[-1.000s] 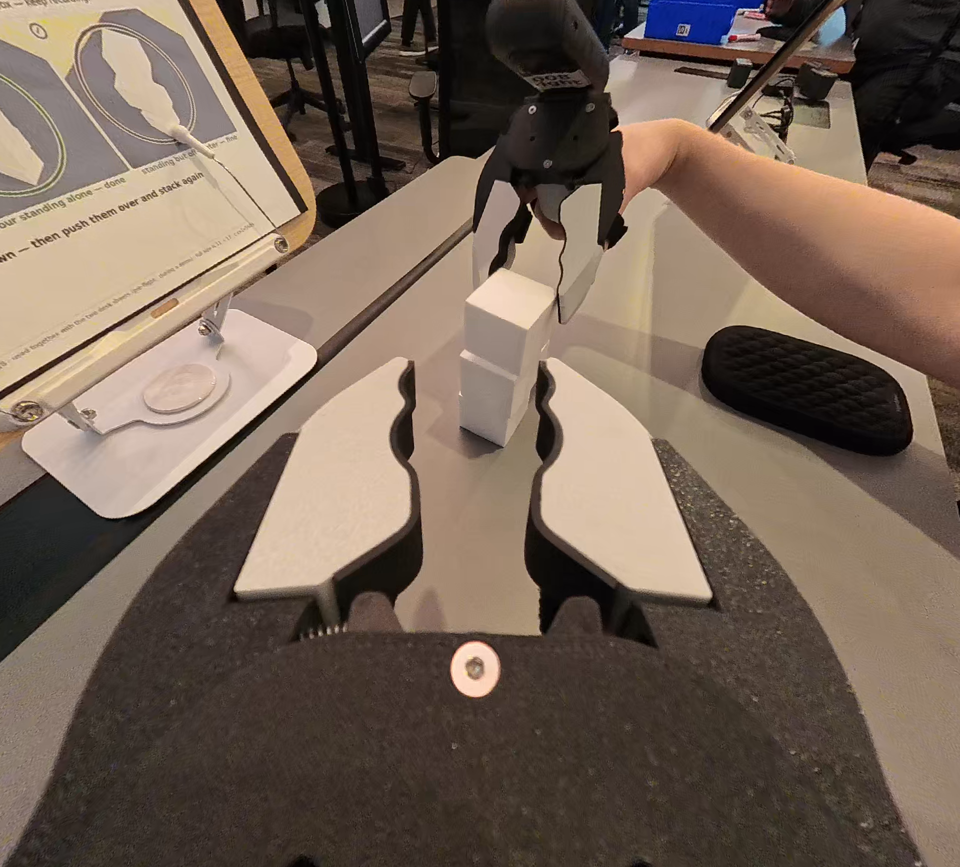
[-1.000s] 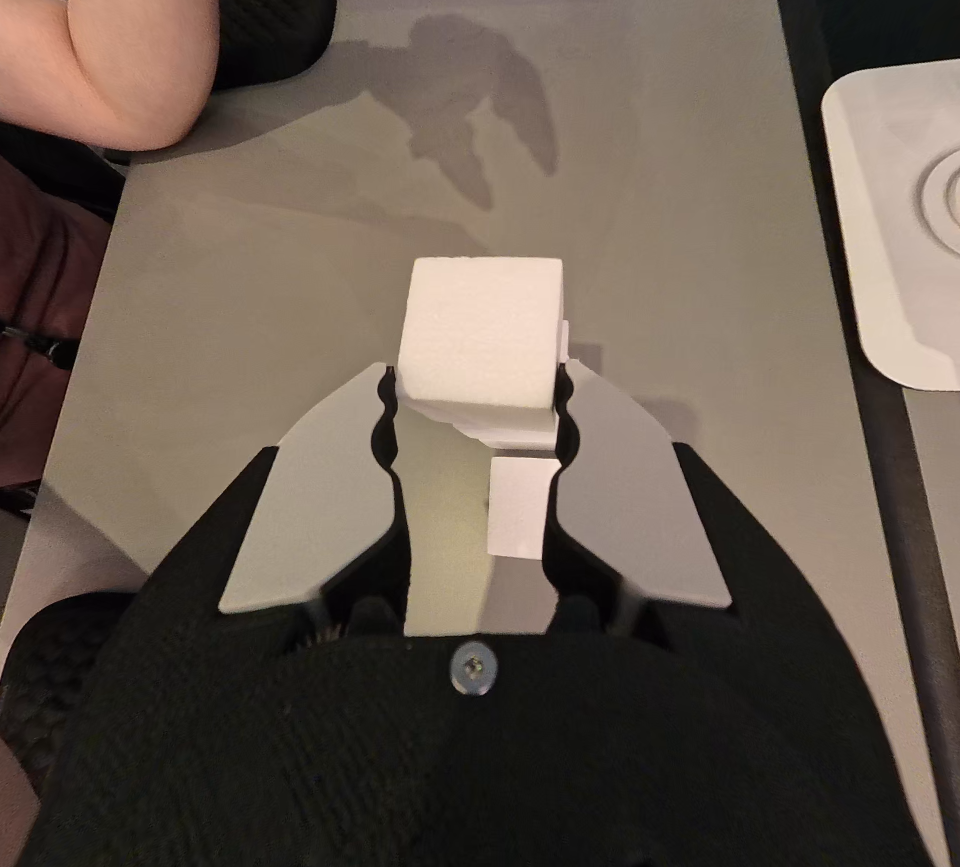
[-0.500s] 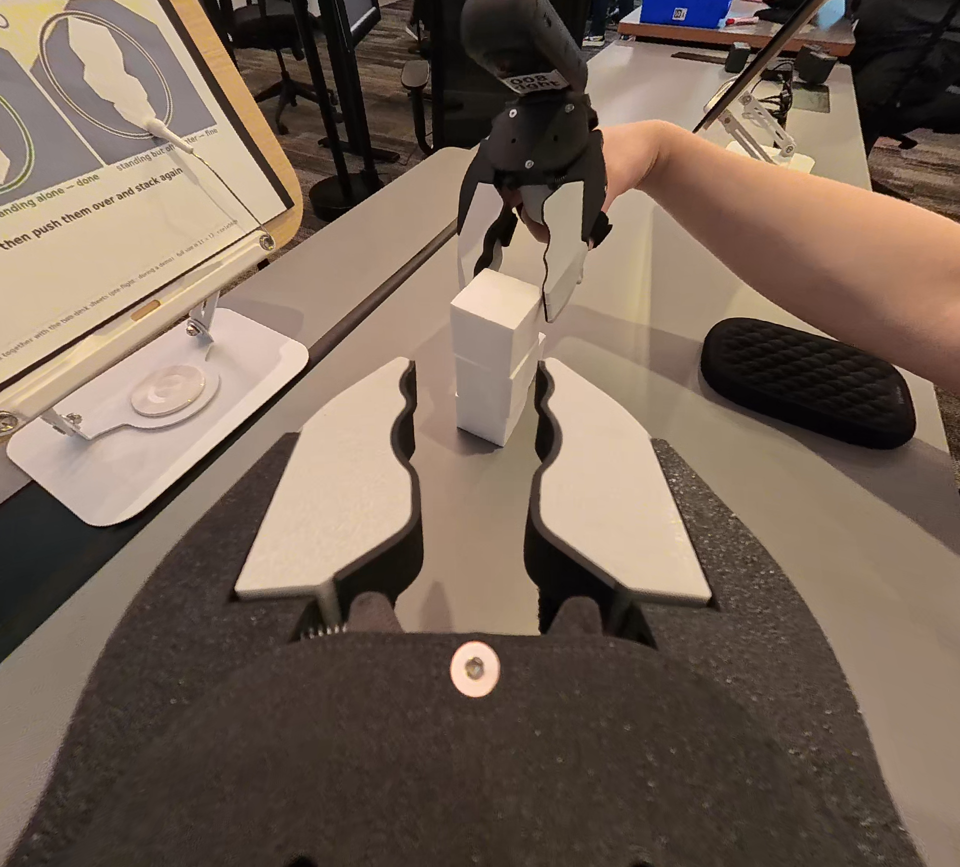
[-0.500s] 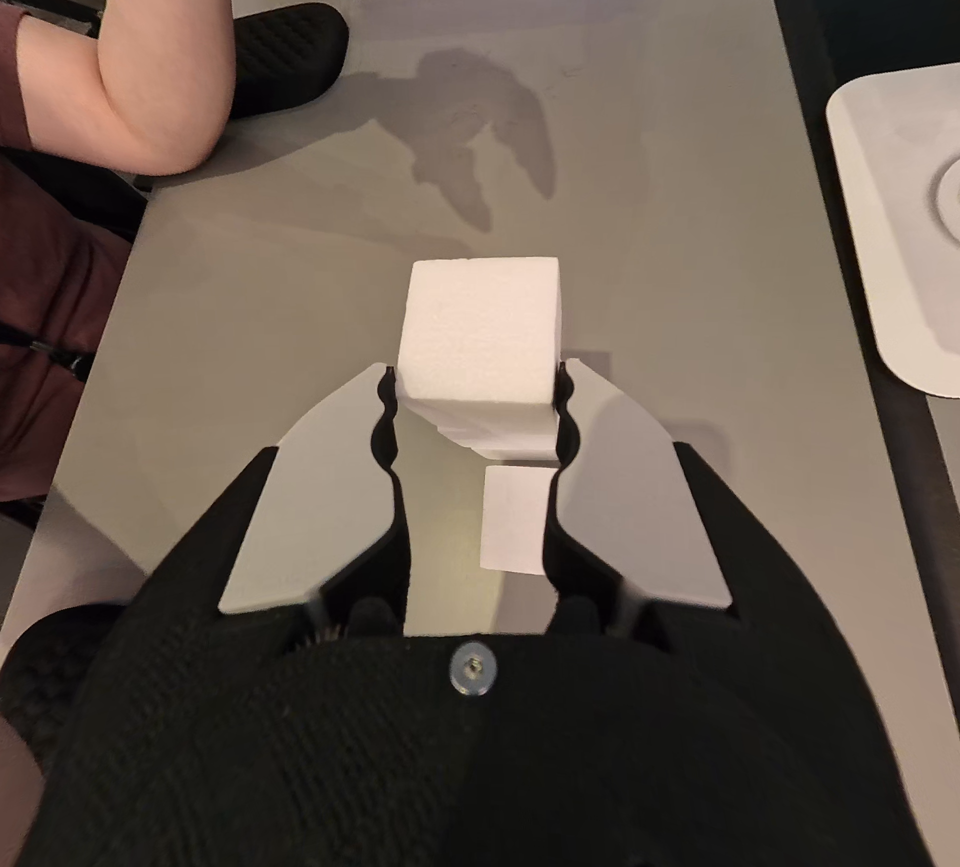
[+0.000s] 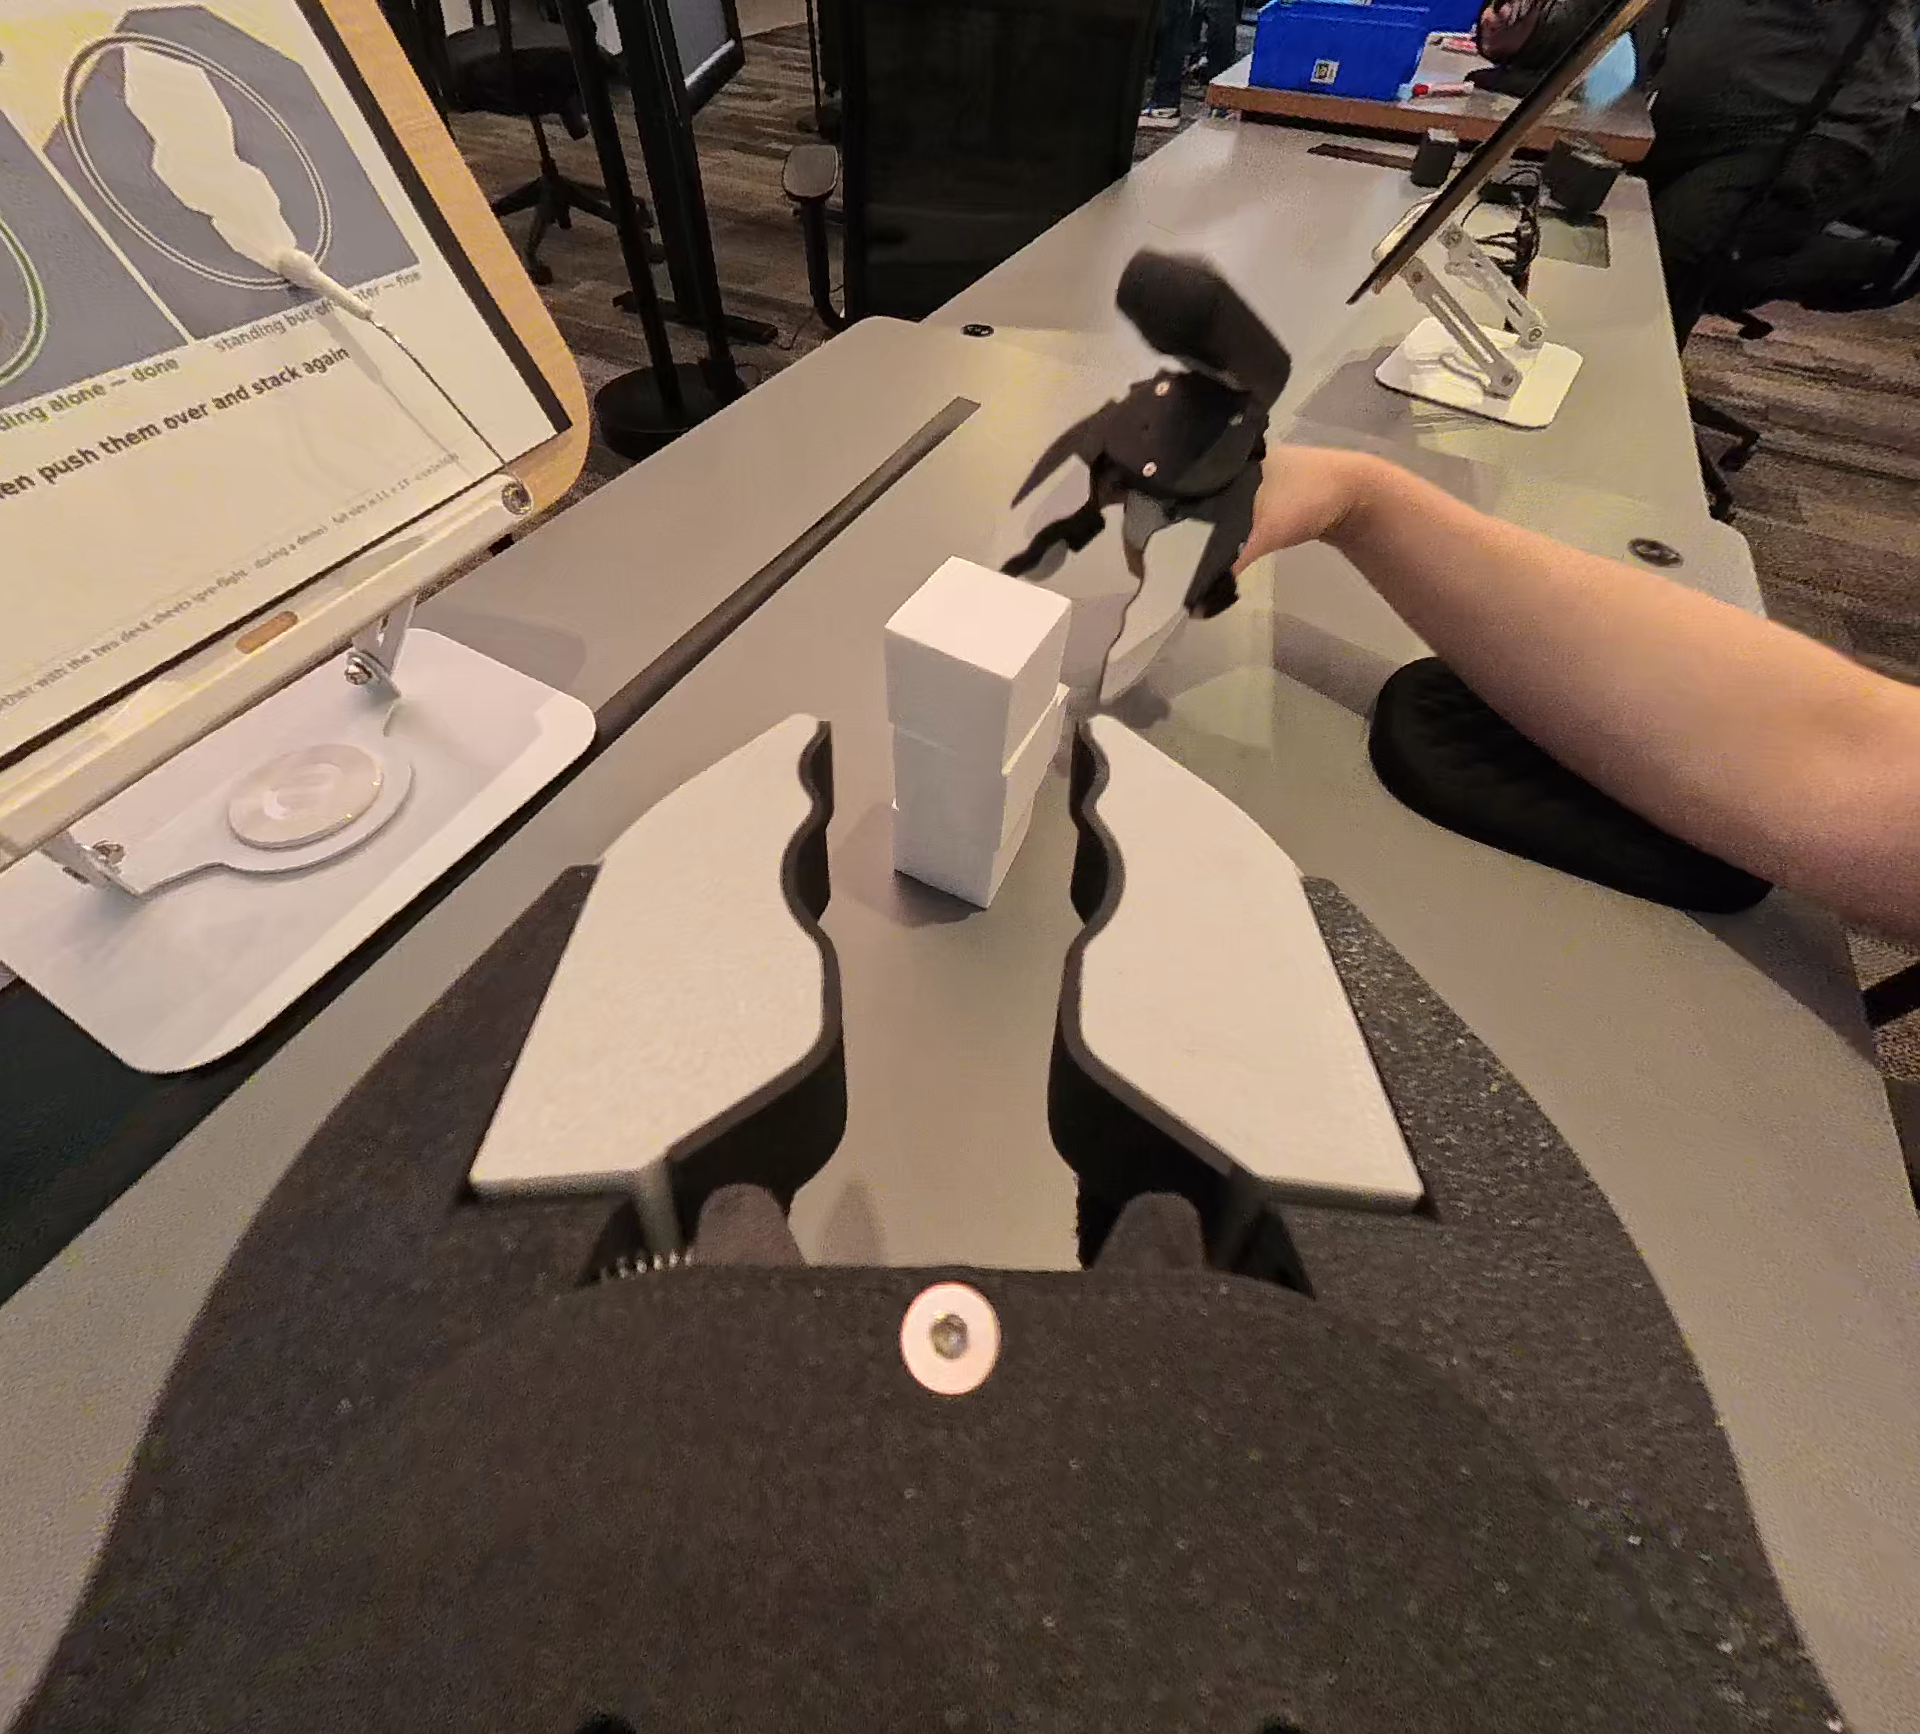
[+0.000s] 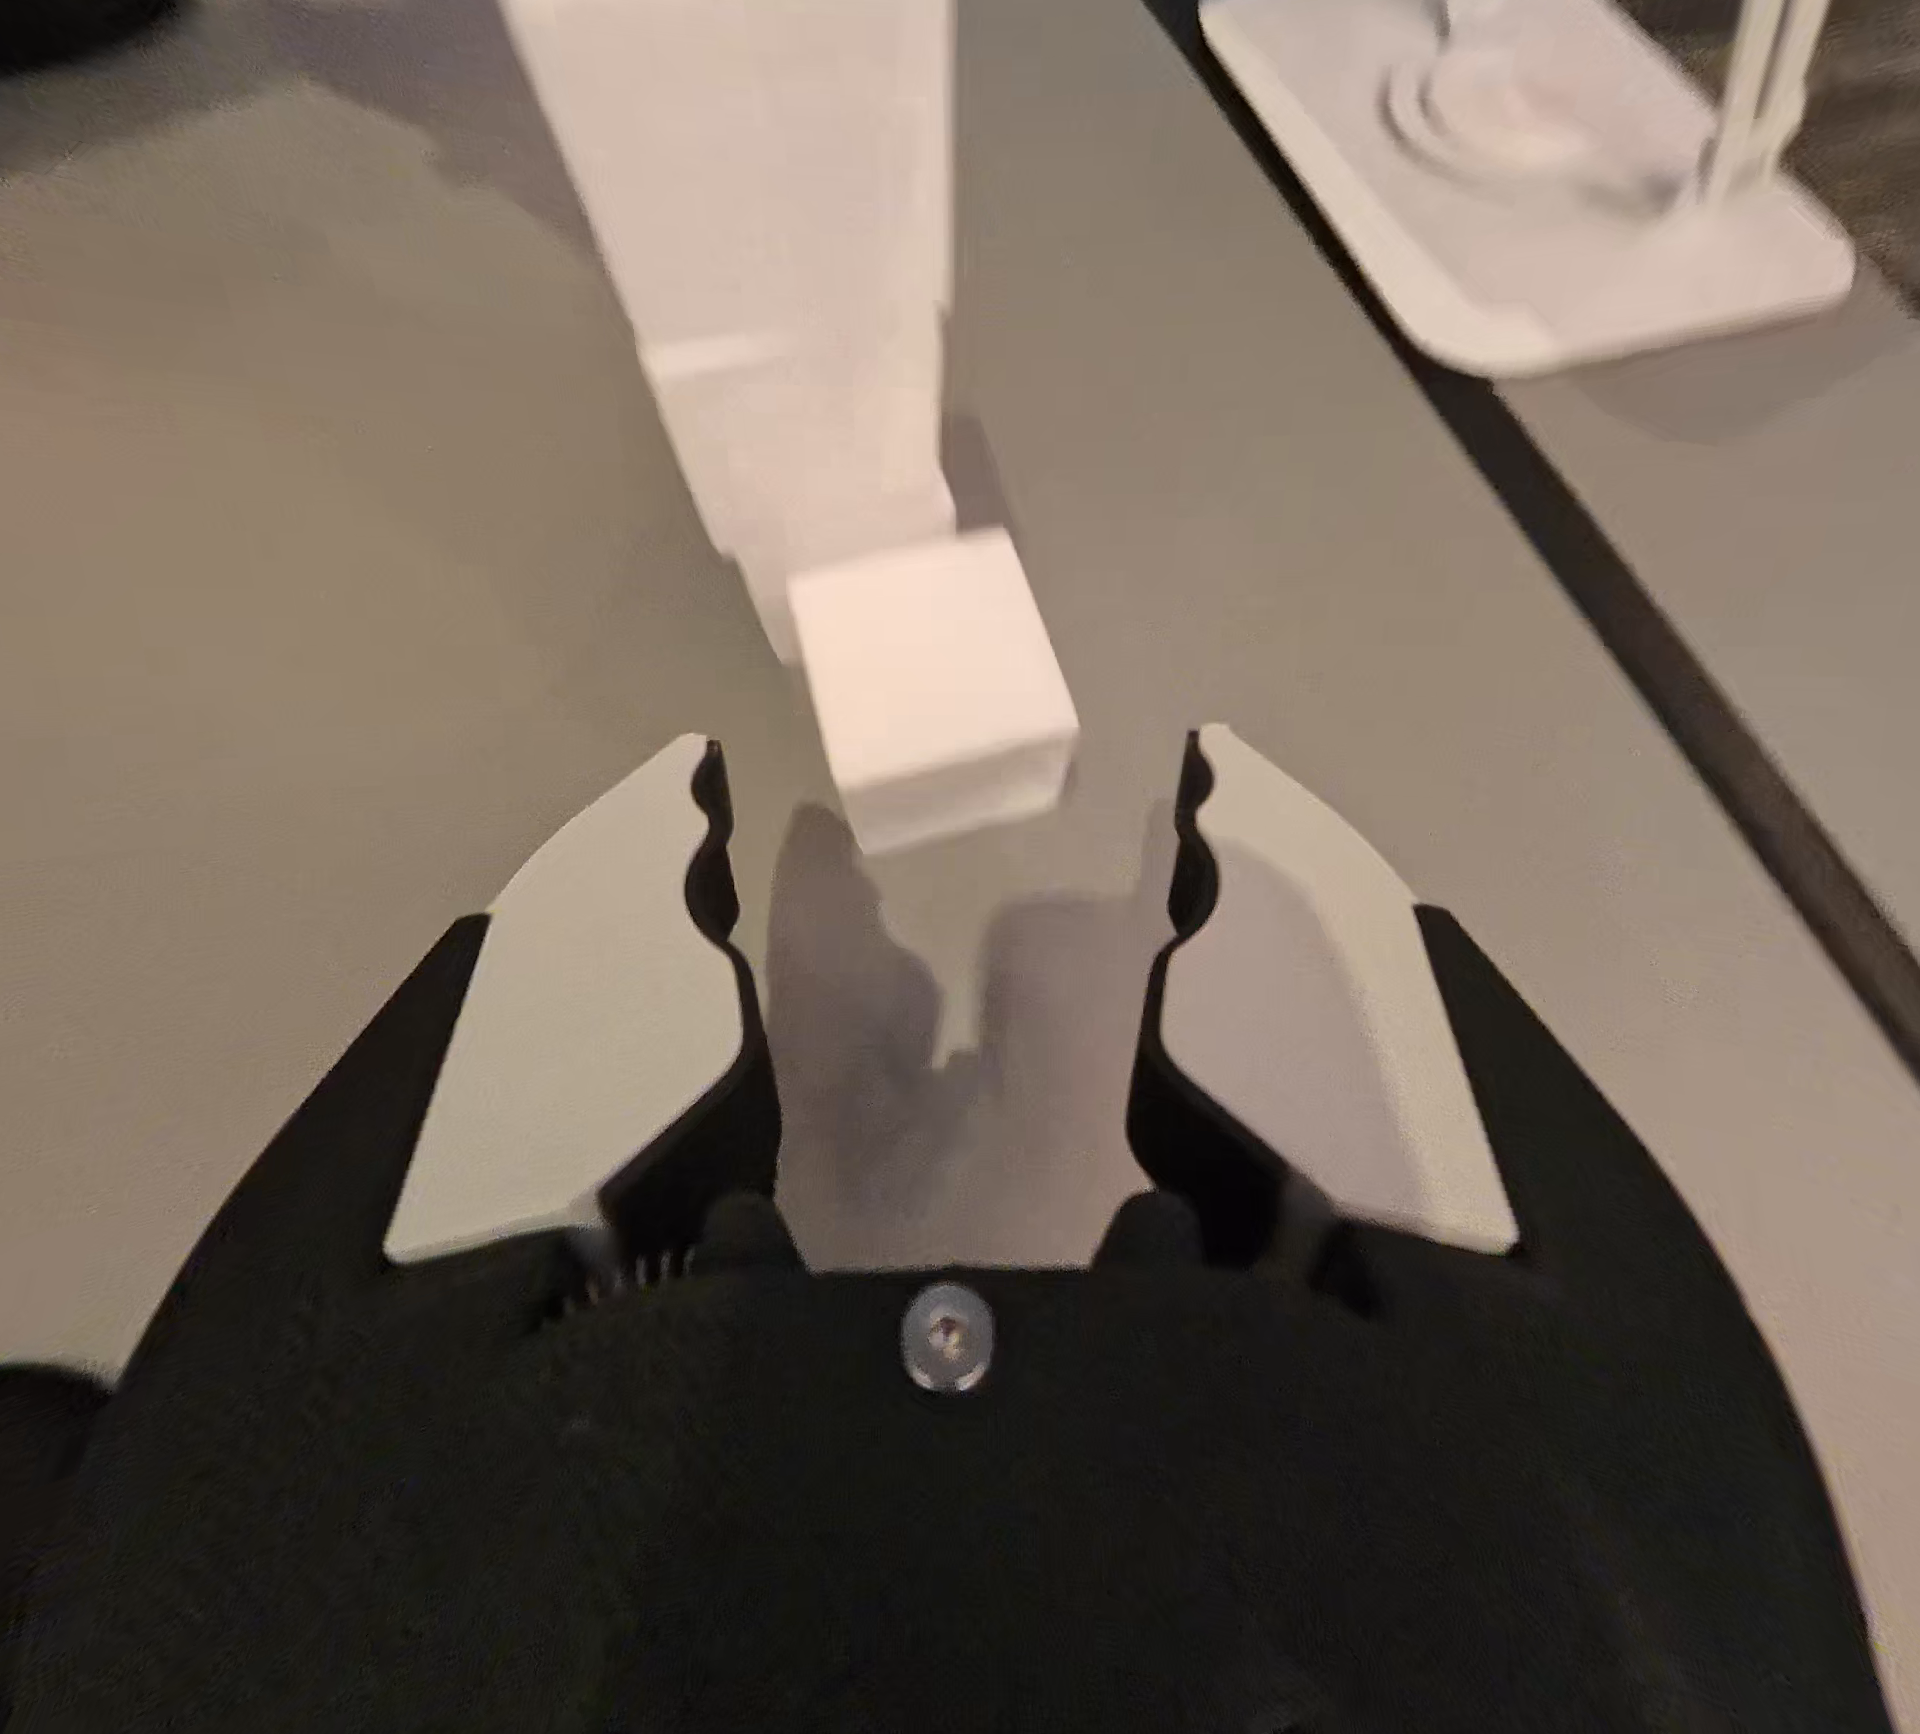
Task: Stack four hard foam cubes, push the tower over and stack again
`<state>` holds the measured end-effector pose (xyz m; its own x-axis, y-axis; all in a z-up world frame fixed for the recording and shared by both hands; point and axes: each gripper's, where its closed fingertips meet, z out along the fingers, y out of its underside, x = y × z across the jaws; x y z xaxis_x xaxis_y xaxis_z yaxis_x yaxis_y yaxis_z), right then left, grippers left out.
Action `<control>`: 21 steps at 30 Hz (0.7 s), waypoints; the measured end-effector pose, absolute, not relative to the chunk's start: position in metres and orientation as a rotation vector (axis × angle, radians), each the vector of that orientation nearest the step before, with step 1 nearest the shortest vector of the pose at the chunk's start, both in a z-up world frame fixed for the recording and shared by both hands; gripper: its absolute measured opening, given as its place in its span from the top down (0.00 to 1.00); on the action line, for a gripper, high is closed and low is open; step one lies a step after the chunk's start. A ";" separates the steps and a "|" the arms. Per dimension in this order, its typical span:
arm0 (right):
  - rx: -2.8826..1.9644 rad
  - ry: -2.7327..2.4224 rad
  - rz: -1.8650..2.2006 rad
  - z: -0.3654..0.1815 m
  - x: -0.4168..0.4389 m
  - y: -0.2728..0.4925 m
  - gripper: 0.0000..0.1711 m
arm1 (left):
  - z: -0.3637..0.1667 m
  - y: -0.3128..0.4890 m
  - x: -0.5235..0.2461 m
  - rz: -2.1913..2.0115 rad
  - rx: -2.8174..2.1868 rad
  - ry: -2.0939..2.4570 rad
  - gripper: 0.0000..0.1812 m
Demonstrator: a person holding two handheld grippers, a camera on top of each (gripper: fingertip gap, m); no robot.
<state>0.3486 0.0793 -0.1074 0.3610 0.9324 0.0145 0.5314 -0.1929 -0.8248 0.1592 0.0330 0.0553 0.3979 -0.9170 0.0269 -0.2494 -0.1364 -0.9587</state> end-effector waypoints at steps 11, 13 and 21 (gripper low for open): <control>-1.936 -1.327 0.685 -0.136 0.335 0.083 0.65 | 0.041 0.033 0.168 -0.740 -1.678 1.103 0.76; -1.929 -1.280 0.682 -0.128 0.348 0.082 0.65 | 0.040 0.034 0.167 -0.739 -1.685 1.101 0.75; -1.626 -0.859 0.824 0.069 0.347 0.069 0.65 | 0.059 0.035 0.163 -0.778 -1.641 1.041 0.76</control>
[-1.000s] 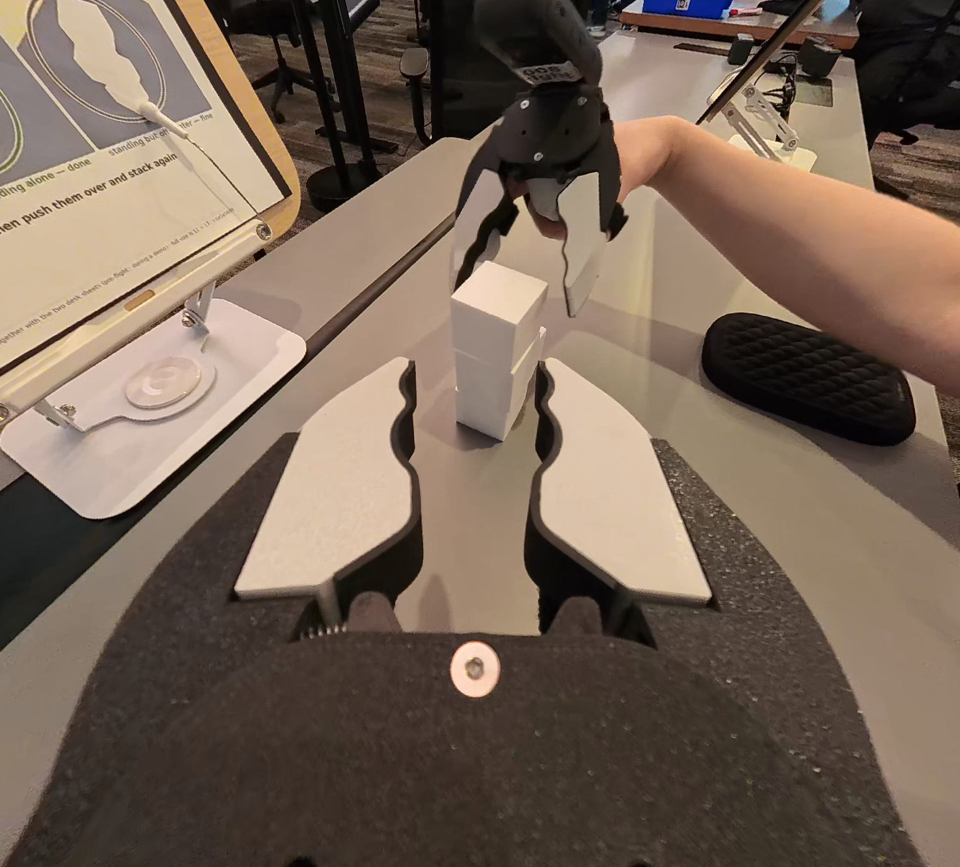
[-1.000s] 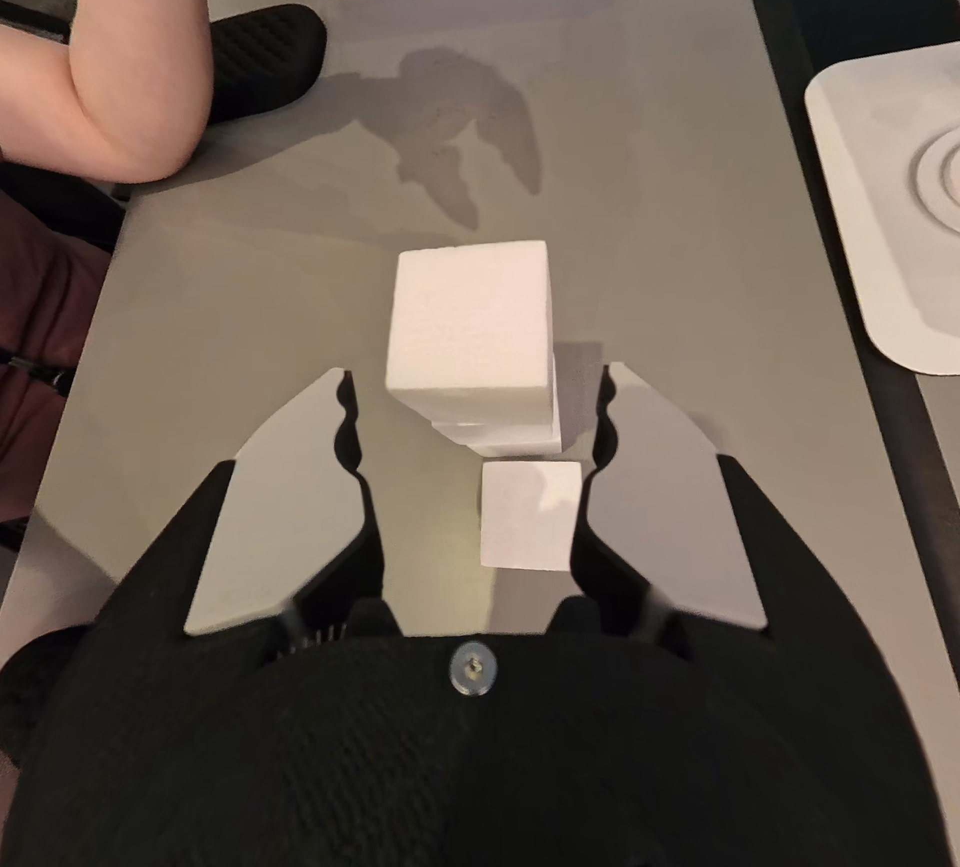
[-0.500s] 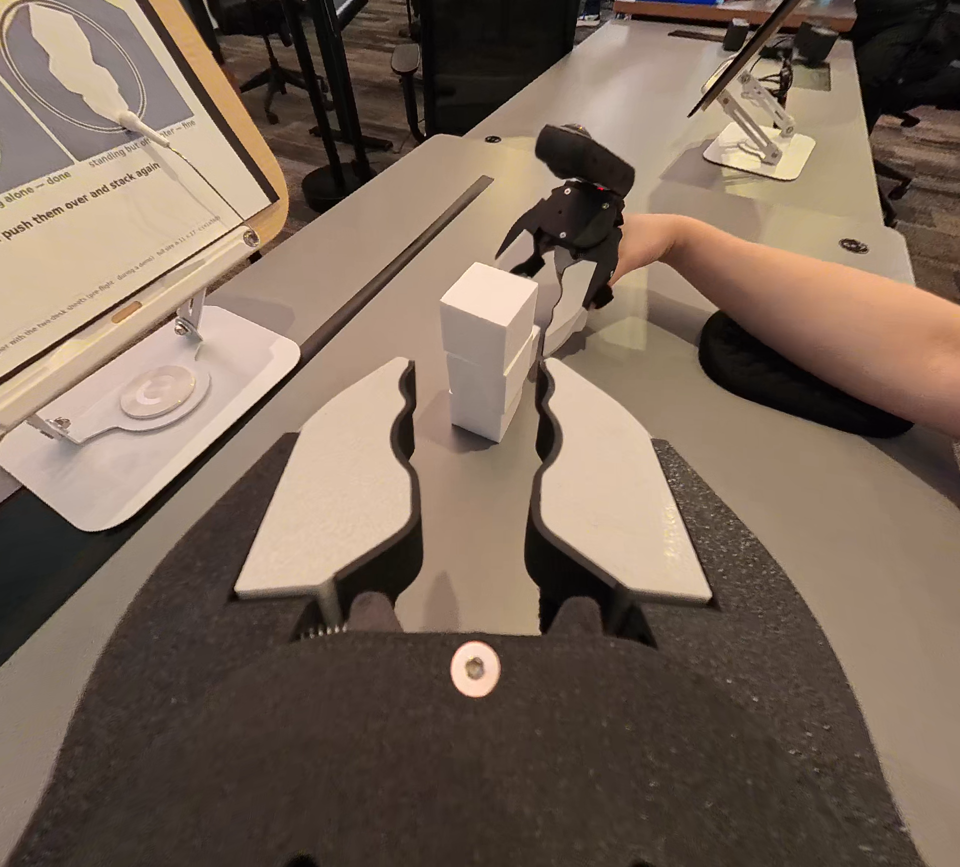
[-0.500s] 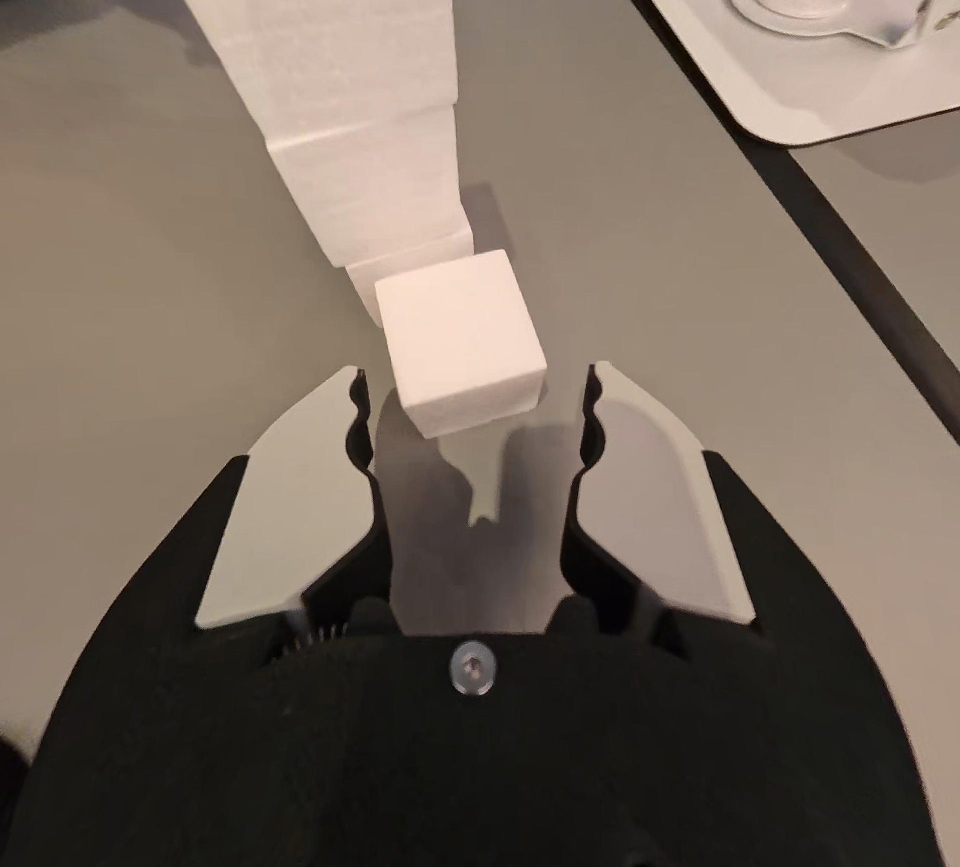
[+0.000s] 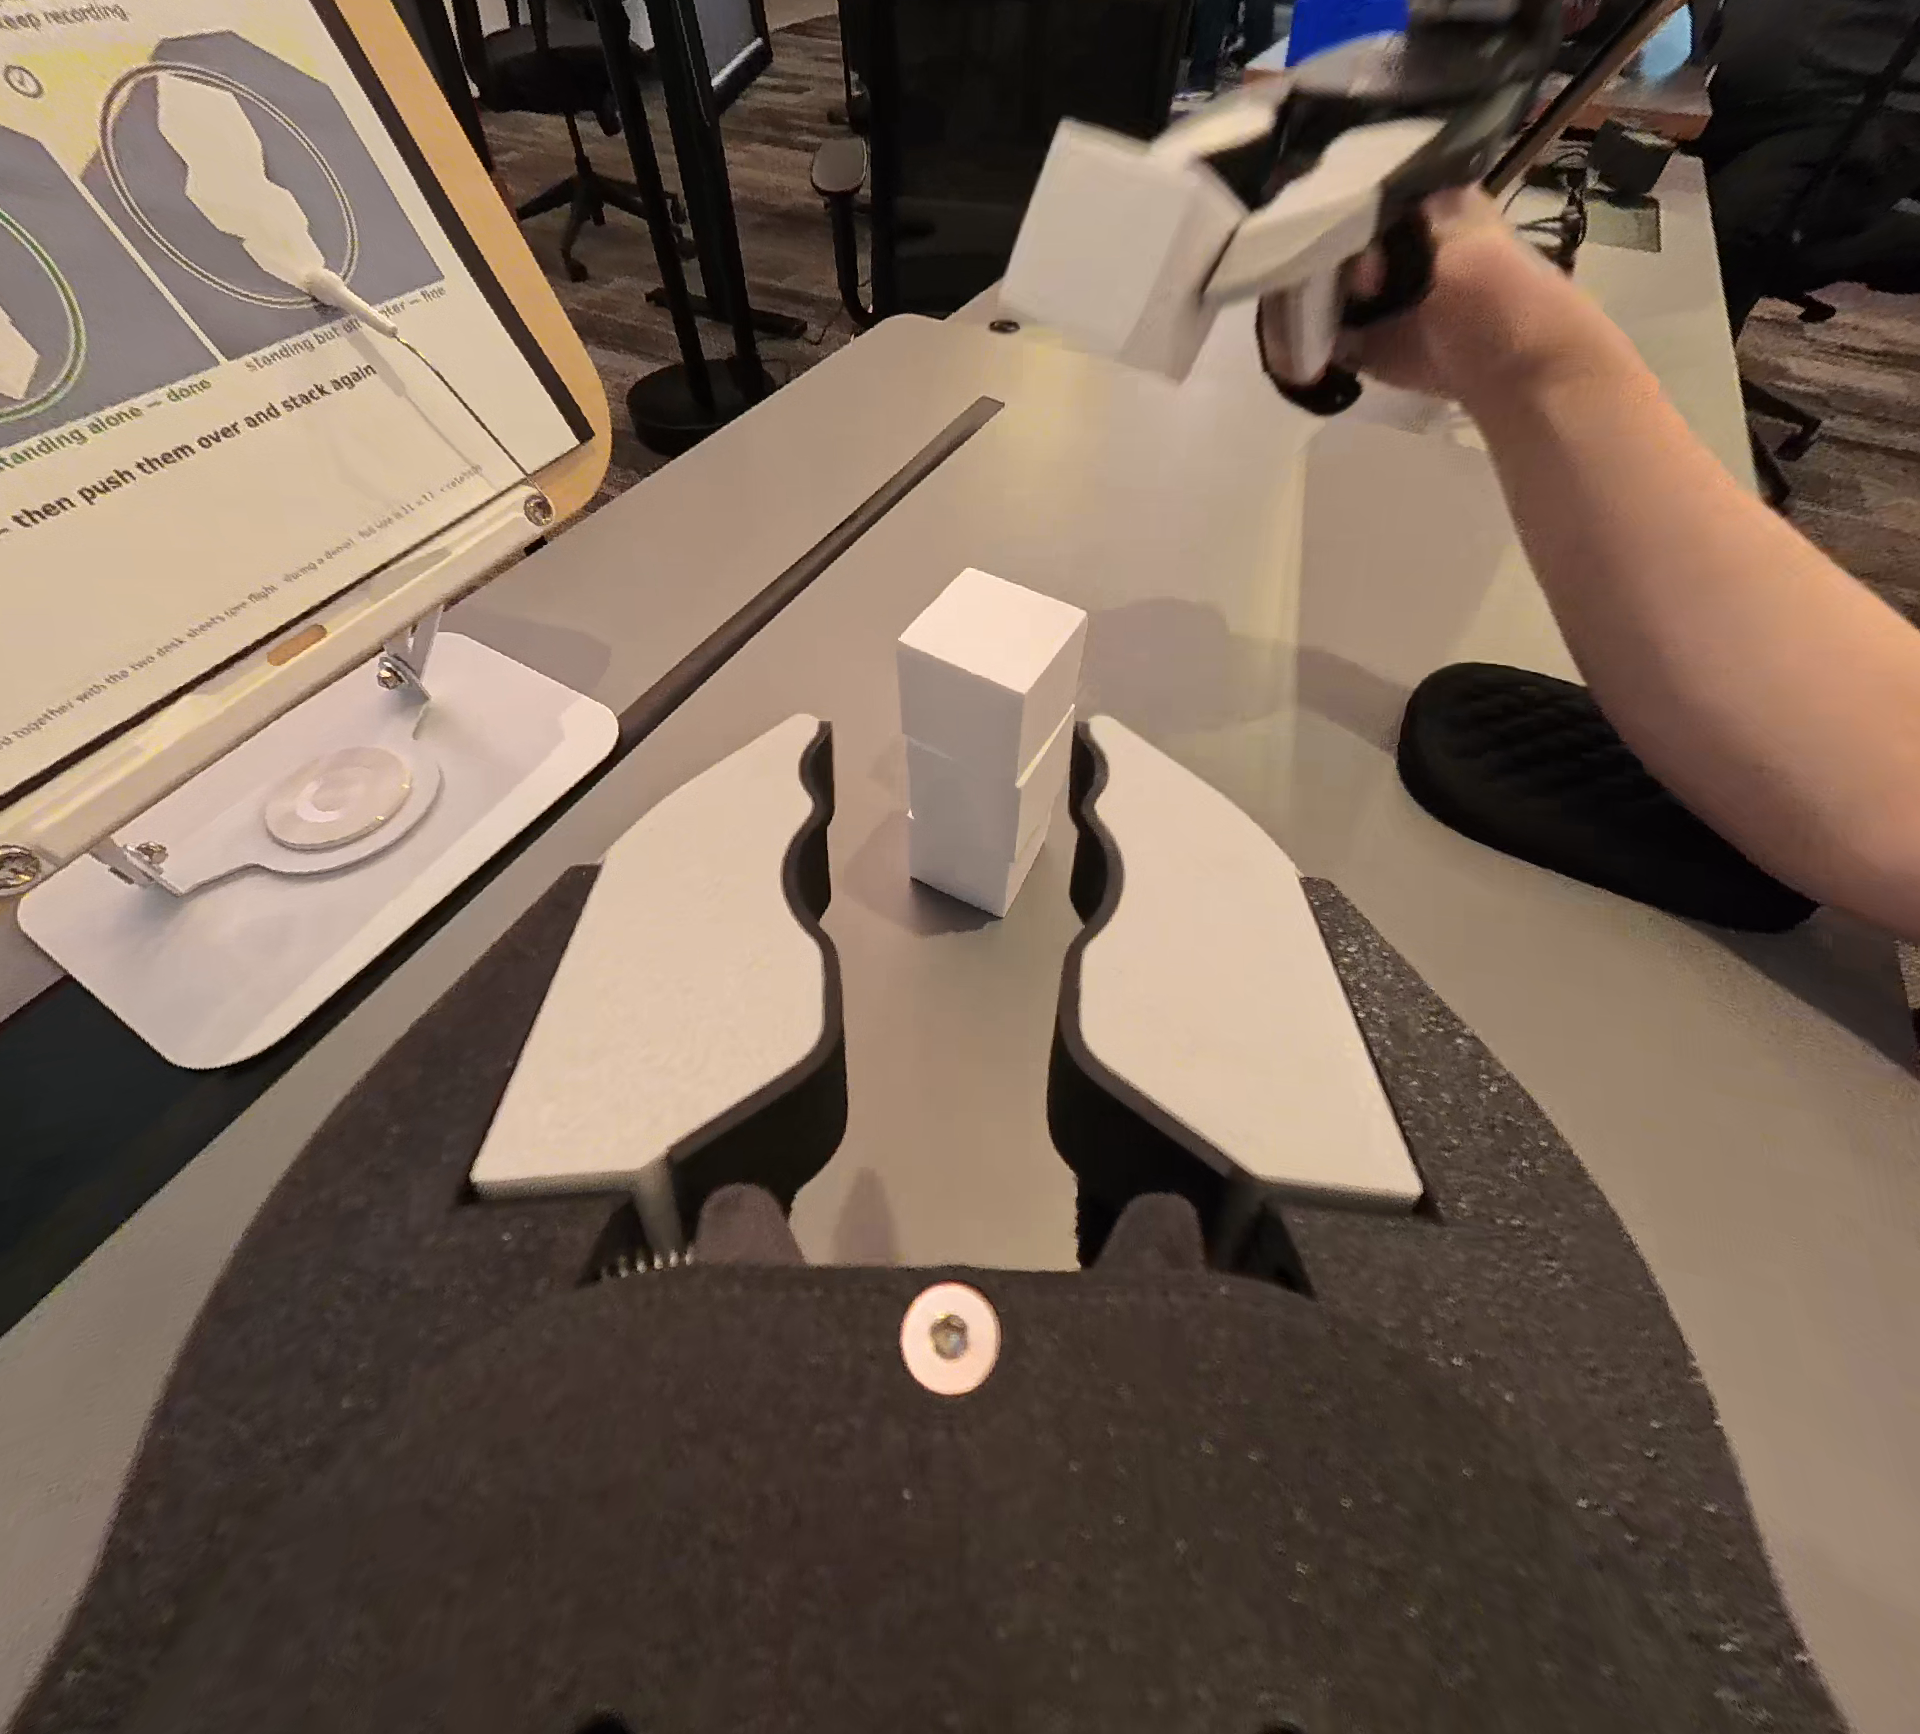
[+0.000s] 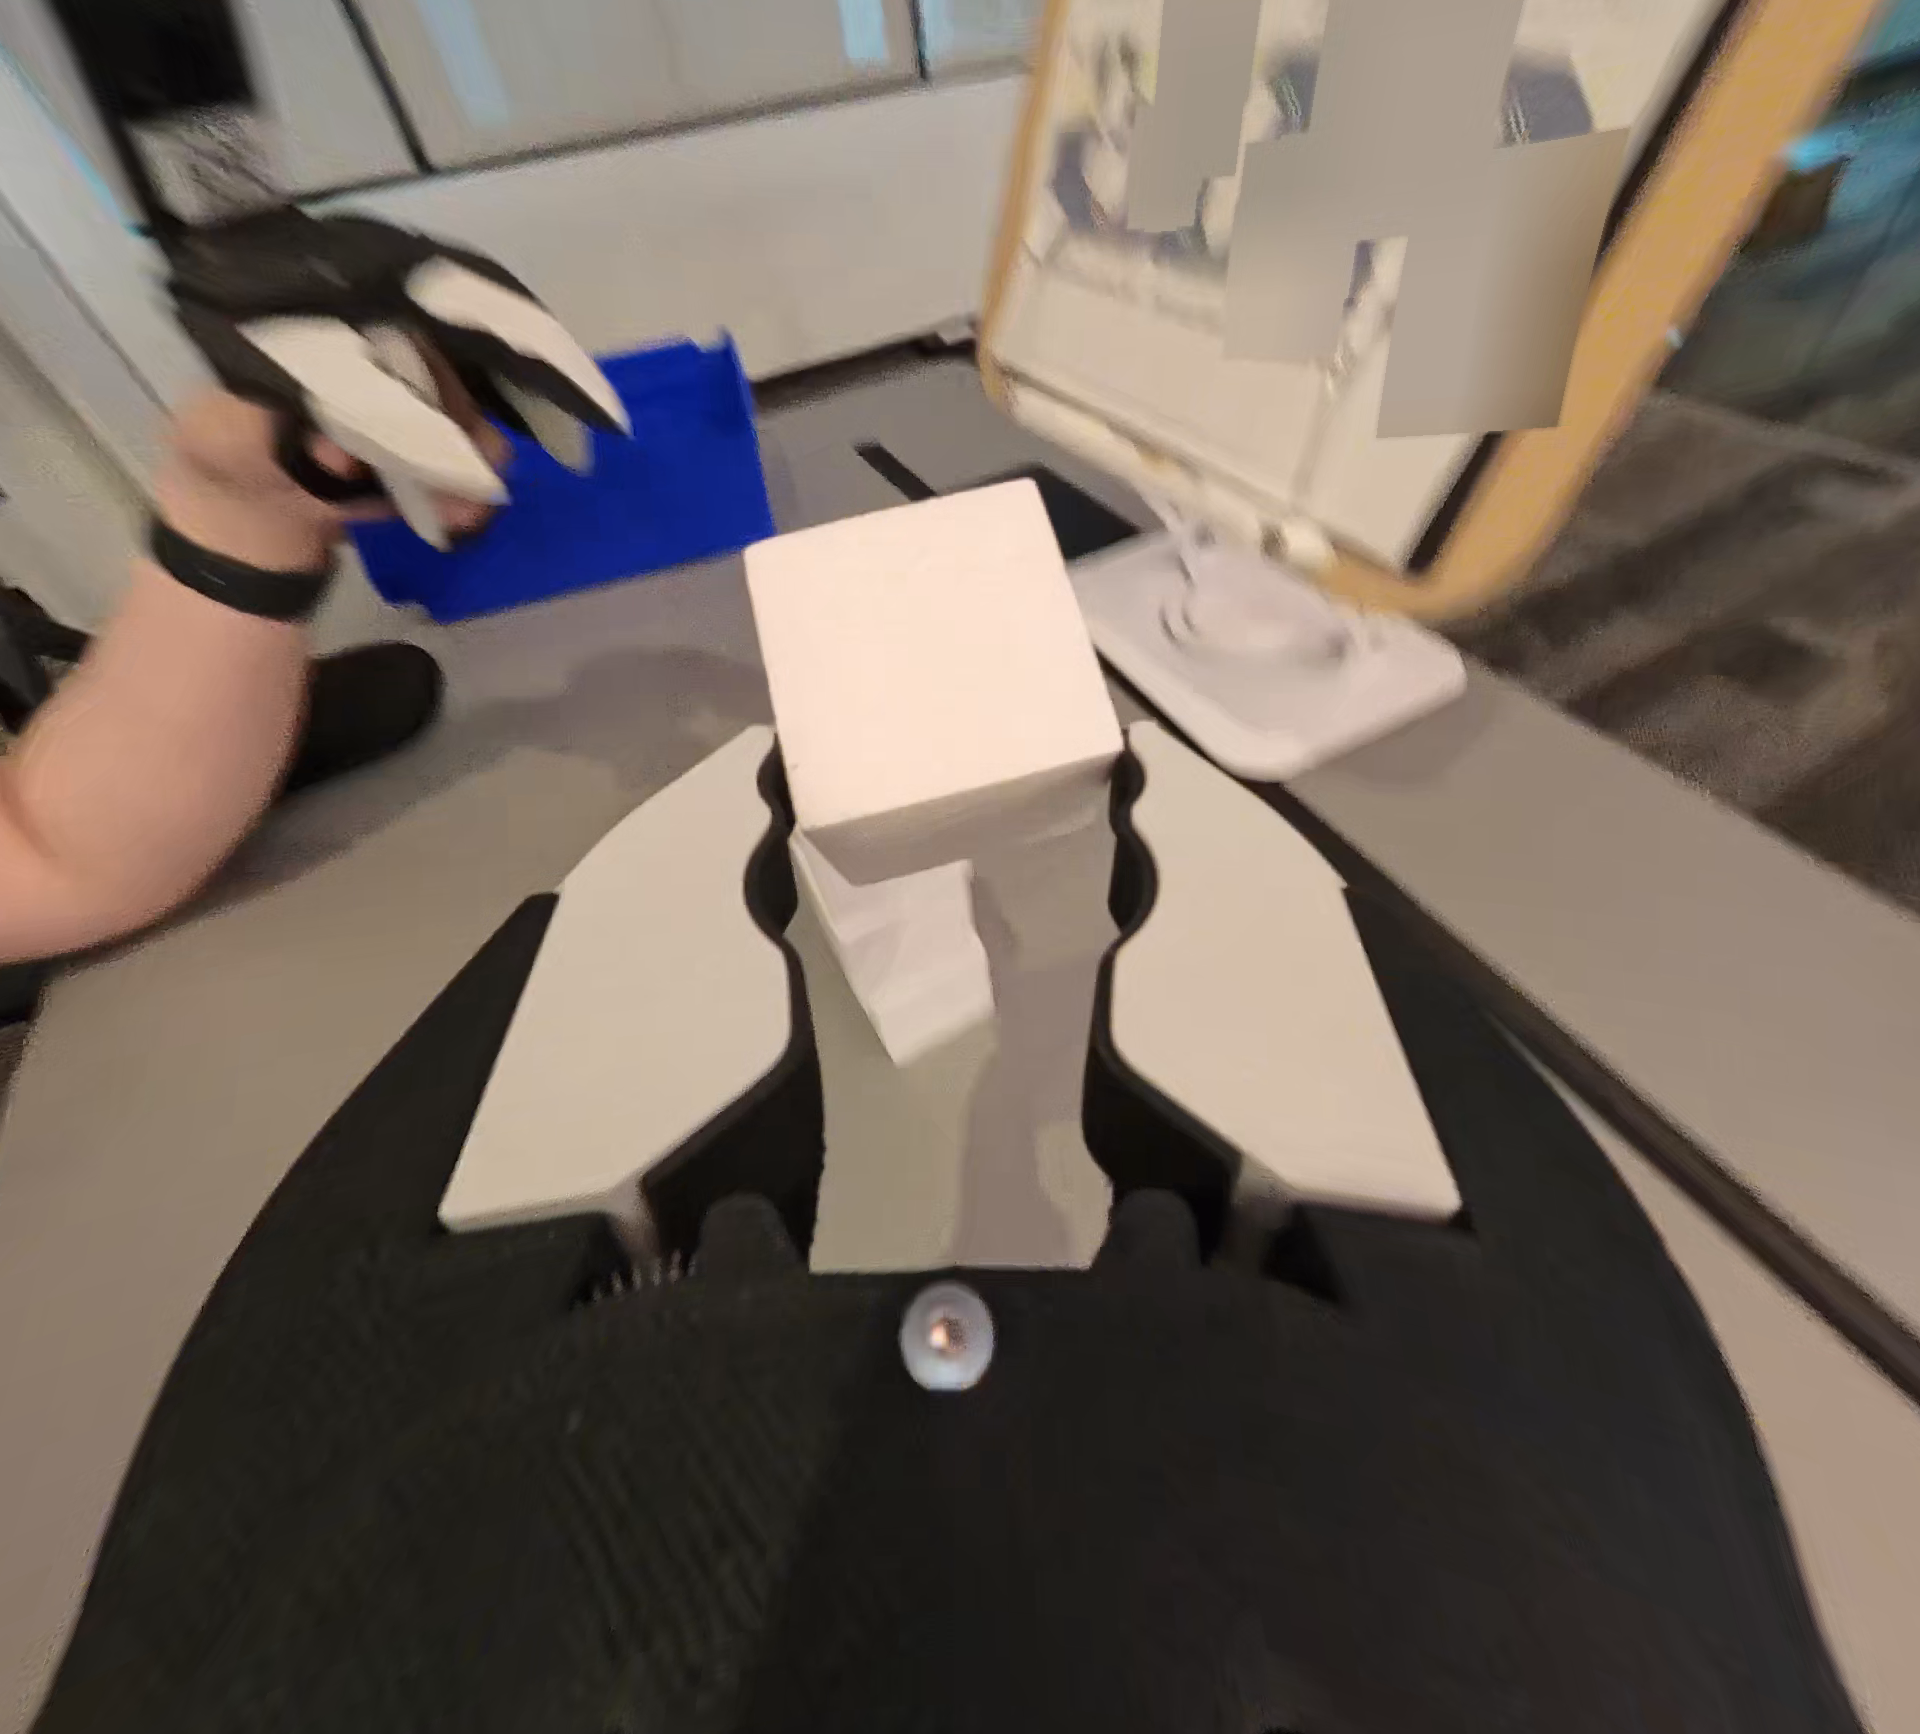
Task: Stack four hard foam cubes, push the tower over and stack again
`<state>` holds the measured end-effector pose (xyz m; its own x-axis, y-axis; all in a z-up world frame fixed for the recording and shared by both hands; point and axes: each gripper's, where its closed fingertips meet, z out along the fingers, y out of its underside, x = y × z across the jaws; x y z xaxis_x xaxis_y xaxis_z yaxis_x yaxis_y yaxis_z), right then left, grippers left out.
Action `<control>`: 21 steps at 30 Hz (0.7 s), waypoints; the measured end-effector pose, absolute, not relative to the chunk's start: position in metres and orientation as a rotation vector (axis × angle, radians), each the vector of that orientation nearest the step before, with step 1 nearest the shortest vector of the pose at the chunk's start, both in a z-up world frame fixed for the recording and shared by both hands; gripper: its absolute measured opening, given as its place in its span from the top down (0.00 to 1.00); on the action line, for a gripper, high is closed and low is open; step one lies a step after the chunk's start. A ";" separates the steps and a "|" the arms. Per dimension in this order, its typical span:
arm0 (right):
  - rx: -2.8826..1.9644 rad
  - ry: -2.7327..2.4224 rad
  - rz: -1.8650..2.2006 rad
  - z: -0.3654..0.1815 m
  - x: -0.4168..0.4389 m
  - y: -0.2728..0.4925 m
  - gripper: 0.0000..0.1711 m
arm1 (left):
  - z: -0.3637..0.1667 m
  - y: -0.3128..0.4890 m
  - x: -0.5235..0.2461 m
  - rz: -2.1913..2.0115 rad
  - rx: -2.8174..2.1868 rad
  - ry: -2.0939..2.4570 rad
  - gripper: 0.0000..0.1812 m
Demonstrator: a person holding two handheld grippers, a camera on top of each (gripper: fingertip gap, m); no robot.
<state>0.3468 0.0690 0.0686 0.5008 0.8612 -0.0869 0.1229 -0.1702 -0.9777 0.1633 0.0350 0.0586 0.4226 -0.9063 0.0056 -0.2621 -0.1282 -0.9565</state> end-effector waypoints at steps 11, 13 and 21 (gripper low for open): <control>-1.734 -1.254 0.679 0.048 0.266 0.059 0.65 | 0.056 0.031 0.153 -0.717 -1.662 1.056 0.76; -1.727 -1.284 0.680 0.047 0.266 0.058 0.65 | 0.058 0.032 0.153 -0.723 -1.659 1.052 0.76; -1.805 -1.313 0.689 0.024 0.273 0.070 0.65 | 0.051 0.036 0.154 -0.717 -1.687 1.054 0.76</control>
<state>0.2731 0.0697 0.0240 0.3183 0.9478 0.0195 0.5225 -0.1583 -0.8378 0.1536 0.0364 0.0513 0.4485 -0.8936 -0.0165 -0.3133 -0.1399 -0.9393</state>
